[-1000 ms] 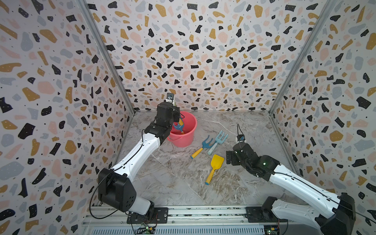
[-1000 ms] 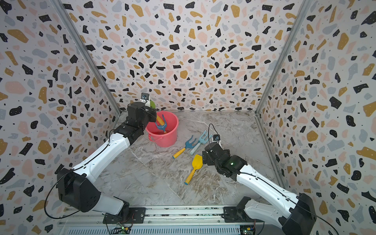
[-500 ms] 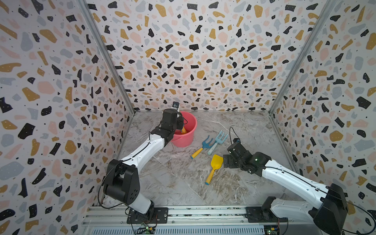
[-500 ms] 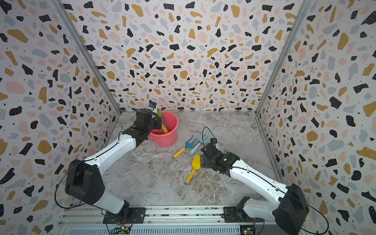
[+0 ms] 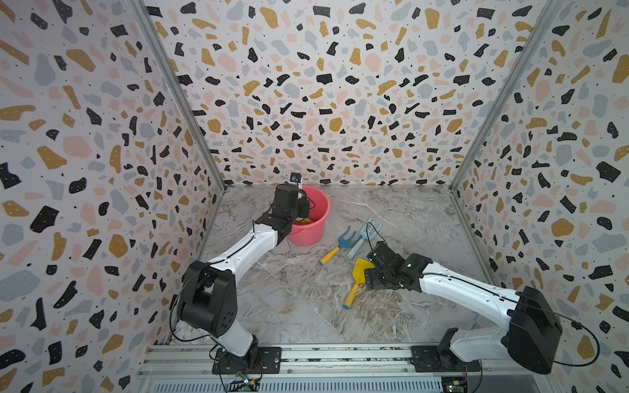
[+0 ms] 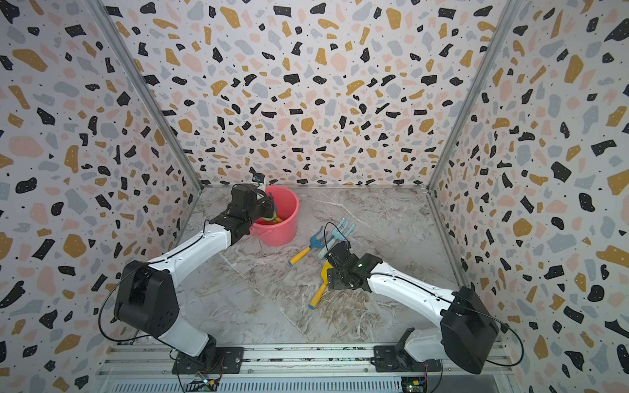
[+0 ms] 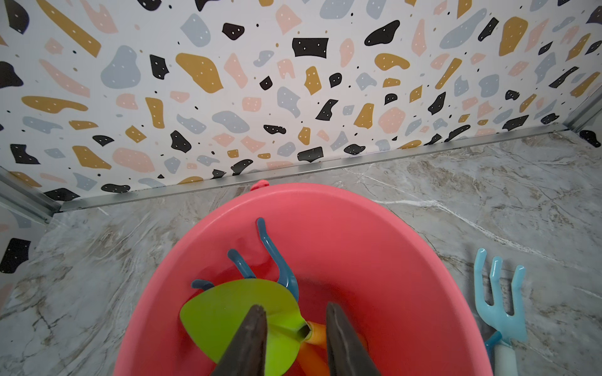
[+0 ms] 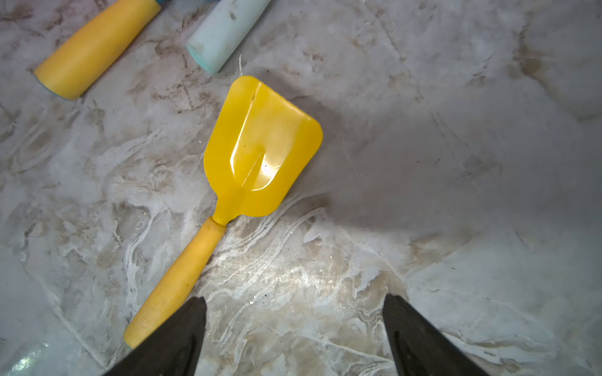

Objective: Organize the gardening tools
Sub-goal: Pick up the gardening tool from the center of the board.

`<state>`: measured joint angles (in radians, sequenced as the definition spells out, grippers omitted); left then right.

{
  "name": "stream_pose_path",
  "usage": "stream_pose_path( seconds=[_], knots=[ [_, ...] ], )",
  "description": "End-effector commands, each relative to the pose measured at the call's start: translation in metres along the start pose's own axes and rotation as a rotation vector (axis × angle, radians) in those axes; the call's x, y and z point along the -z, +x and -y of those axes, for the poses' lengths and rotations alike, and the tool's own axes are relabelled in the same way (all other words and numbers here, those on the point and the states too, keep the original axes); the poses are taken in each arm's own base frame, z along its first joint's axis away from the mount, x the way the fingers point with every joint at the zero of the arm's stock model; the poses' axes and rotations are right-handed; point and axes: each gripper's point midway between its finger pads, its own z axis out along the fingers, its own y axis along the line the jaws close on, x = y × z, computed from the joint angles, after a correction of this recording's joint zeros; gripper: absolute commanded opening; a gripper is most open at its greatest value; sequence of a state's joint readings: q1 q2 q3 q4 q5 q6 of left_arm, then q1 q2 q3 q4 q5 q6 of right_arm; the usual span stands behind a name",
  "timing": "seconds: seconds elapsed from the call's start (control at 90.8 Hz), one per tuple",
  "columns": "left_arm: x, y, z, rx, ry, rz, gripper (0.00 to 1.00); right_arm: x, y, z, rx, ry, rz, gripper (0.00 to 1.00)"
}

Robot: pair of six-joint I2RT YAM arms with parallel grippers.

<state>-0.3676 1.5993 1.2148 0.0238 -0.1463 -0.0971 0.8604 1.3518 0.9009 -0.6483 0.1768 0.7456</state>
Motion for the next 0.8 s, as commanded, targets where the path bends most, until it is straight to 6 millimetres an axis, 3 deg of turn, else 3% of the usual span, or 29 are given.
stream_pose_path(
  seconds=[0.0,0.264,0.396,0.562,0.793],
  knots=[
    [0.01,-0.018,-0.003,0.029,-0.002,0.059,0.42,0.0,0.003,-0.015,0.005,-0.025,-0.015,0.9],
    [0.043,-0.043,-0.012,0.082,-0.031,0.111,0.72,-0.005,0.011,-0.036,0.056,-0.036,-0.039,0.9],
    [0.061,-0.05,-0.015,0.126,-0.035,0.123,0.99,-0.008,0.012,-0.047,0.078,-0.039,-0.047,0.91],
    [0.079,-0.049,-0.016,0.184,-0.022,0.111,1.0,-0.015,0.009,-0.06,0.096,-0.035,-0.054,0.91],
    [0.097,-0.041,-0.015,0.257,0.005,0.092,1.0,-0.035,0.017,-0.061,0.116,0.01,-0.112,0.89]
  ],
)
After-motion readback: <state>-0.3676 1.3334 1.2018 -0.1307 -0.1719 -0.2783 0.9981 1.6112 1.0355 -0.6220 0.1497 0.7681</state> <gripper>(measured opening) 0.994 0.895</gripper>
